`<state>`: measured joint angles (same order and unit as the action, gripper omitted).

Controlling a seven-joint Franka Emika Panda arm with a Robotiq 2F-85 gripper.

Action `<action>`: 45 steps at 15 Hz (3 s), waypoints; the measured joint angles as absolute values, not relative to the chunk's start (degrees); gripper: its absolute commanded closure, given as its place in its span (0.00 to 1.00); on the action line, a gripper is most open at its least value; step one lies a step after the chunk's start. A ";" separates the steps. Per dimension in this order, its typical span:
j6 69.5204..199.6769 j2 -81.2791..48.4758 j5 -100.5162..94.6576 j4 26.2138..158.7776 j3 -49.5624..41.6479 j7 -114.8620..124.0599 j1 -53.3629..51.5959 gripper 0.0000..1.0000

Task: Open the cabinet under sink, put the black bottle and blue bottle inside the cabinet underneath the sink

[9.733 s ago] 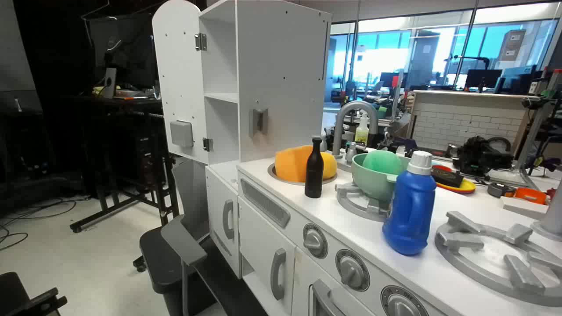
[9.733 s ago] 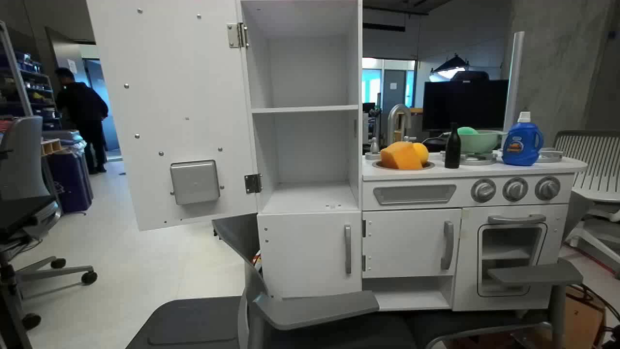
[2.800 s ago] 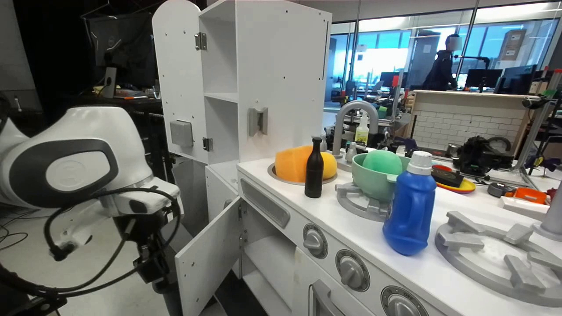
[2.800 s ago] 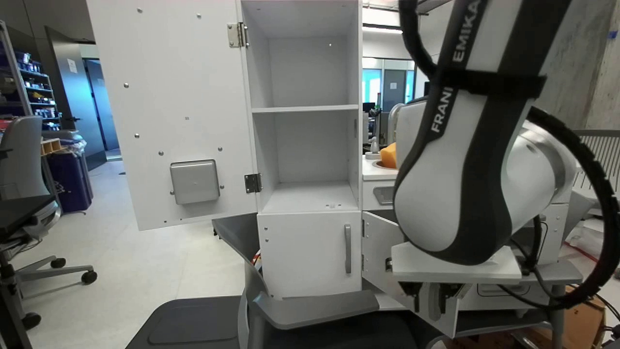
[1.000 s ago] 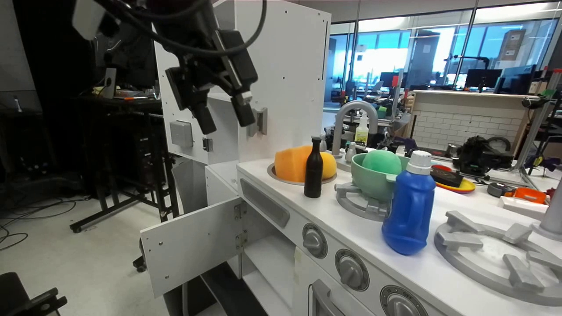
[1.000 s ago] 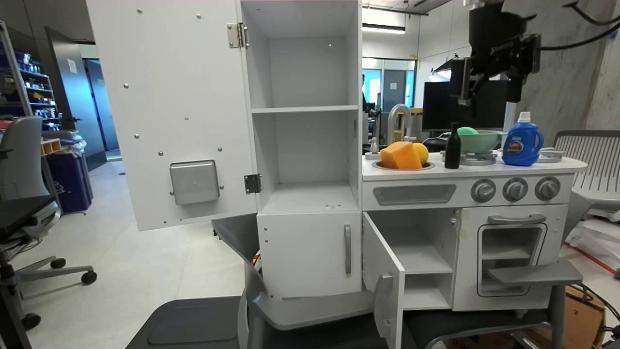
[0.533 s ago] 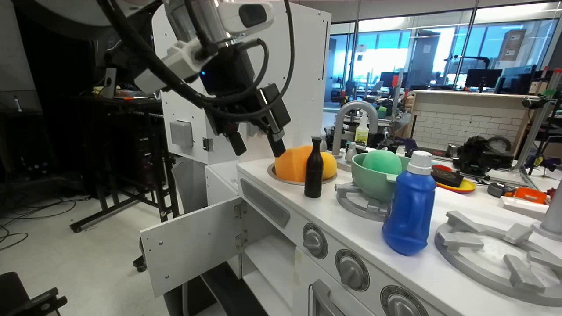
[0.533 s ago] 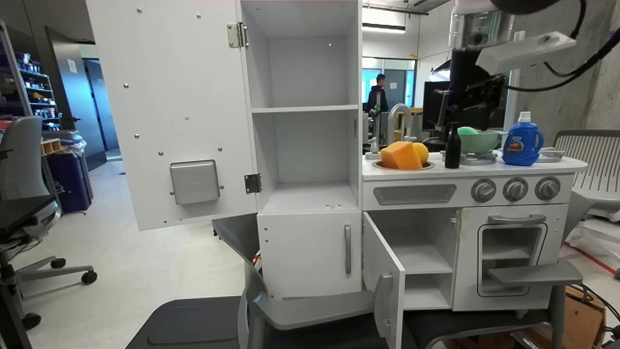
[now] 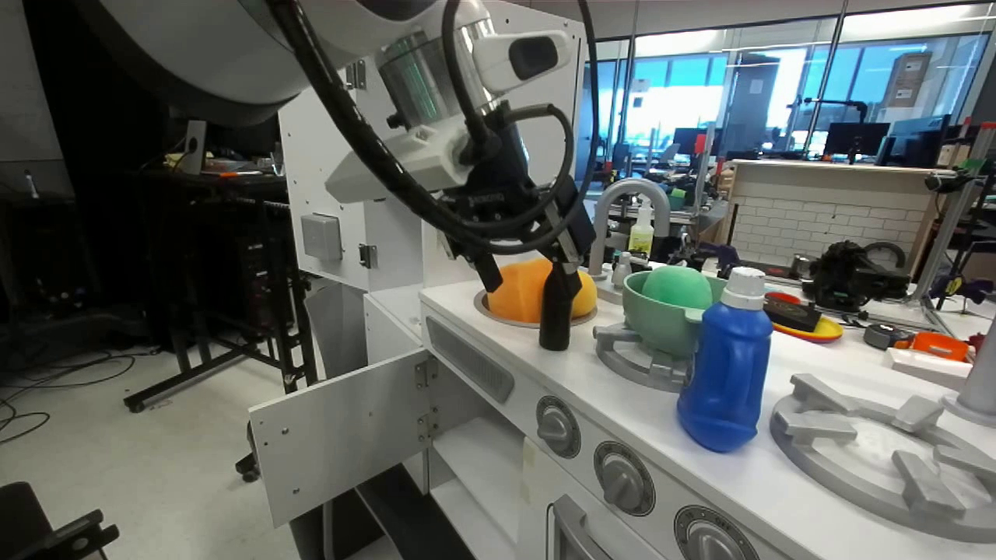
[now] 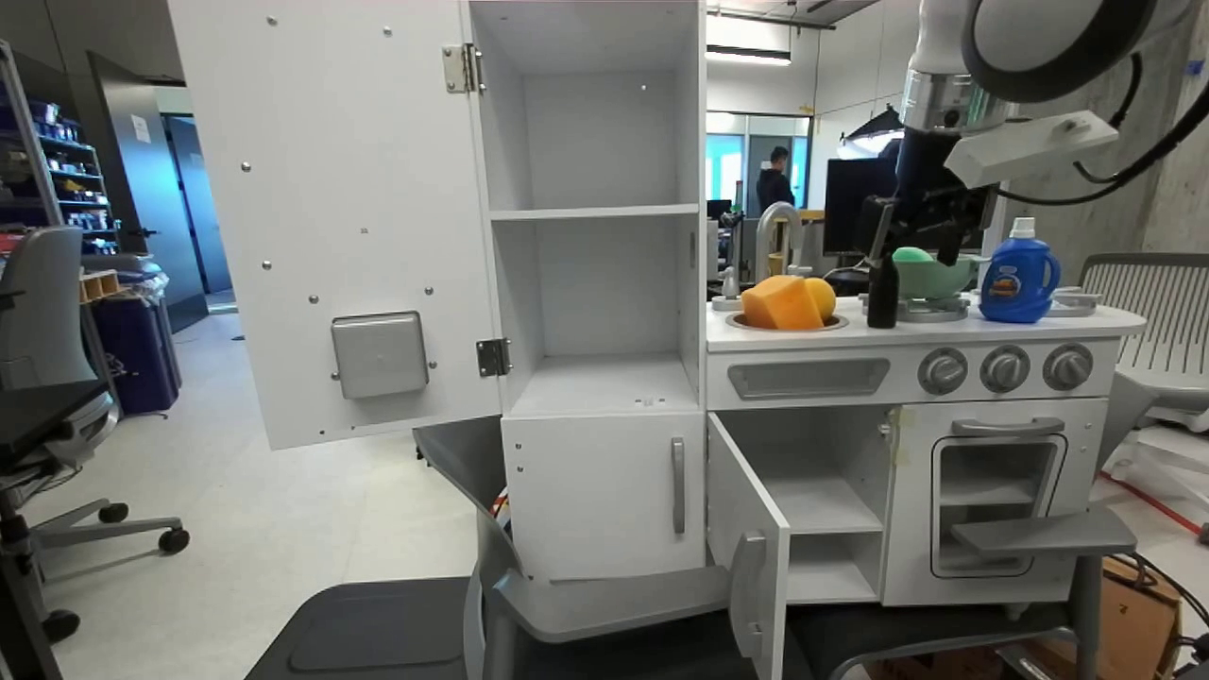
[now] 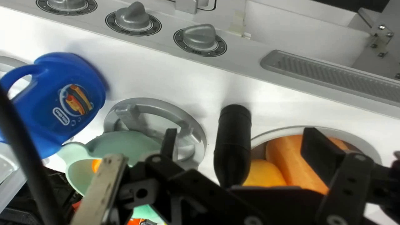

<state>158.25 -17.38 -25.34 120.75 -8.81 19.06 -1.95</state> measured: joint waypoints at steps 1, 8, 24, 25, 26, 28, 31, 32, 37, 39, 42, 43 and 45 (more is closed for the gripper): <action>158.95 -18.29 -25.33 120.40 -9.05 18.64 -1.84 0.00; 164.44 -22.73 -23.01 119.55 -10.37 16.18 -1.76 0.00; 165.91 -27.92 -15.49 113.06 -9.25 11.34 -2.24 0.00; 165.91 -28.41 -15.46 112.54 -9.22 11.29 -2.24 0.00; 165.91 -28.85 -15.46 112.07 -9.22 11.27 -2.25 0.19; 165.91 -29.64 -15.41 111.25 -9.22 11.06 -2.24 0.35; 165.91 -30.51 -15.39 110.46 -9.23 10.75 -2.21 0.58; 165.90 -30.61 -15.39 110.38 -9.23 10.70 -2.21 0.66; 165.87 -30.69 -15.39 110.35 -9.26 10.58 -2.22 0.93; 165.26 -30.63 -15.39 110.35 -9.34 10.39 -2.28 0.96; 163.46 -29.55 -15.39 111.15 -9.38 9.01 -2.27 0.94; 162.99 -28.66 -15.41 112.03 -9.42 8.36 -2.27 0.94; 162.16 -25.91 -15.47 114.97 -9.51 6.63 -2.22 0.94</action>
